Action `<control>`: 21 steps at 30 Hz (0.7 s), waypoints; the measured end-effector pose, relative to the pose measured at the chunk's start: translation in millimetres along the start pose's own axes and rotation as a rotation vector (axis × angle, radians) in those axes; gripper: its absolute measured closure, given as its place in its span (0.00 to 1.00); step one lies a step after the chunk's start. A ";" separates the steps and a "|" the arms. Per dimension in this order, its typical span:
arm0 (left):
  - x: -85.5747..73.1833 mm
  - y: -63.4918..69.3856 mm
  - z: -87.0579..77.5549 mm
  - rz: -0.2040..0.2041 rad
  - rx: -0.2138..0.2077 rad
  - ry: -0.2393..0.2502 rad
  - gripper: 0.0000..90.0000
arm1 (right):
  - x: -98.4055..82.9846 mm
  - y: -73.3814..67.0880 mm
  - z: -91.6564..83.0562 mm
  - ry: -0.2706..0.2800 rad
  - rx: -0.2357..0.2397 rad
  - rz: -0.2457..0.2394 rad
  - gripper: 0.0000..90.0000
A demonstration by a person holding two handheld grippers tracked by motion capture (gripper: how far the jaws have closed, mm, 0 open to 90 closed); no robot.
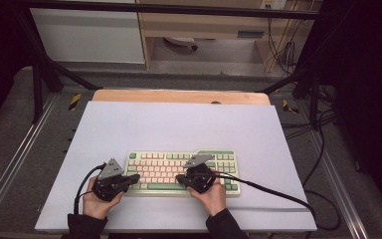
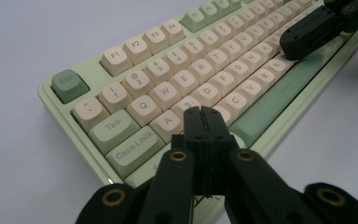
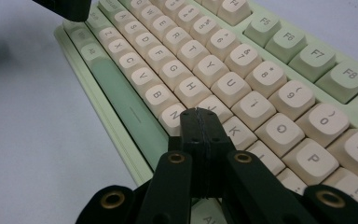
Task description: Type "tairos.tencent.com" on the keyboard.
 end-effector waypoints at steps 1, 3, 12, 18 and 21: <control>-0.1 -0.1 0.2 0.000 0.000 -0.001 1.00 | 0.4 -0.1 -0.2 0.000 0.003 0.000 1.00; -0.1 0.1 0.0 0.001 0.000 0.000 1.00 | 0.8 -0.5 -1.6 0.002 0.004 0.003 1.00; 2.4 0.5 -3.8 0.000 -0.004 0.013 1.00 | 5.7 8.8 -24.1 0.030 -0.027 0.000 1.00; 5.0 -1.2 -7.5 -0.005 -0.015 0.019 0.98 | -3.7 22.1 -43.3 0.048 -0.049 0.029 0.94; 4.5 -3.0 -8.9 -0.003 -0.030 0.005 0.90 | -10.6 28.7 -54.1 0.052 -0.056 0.050 0.87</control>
Point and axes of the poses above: each handheld gripper's, and its own axes: z roughly forward along the jaws, x roughly out of its top, y roughly to its right, the point moved 6 cm from there along z, roughly forward along the jaws, and after that the axes turned 12 degrees about -z, right-handed, at the moved point
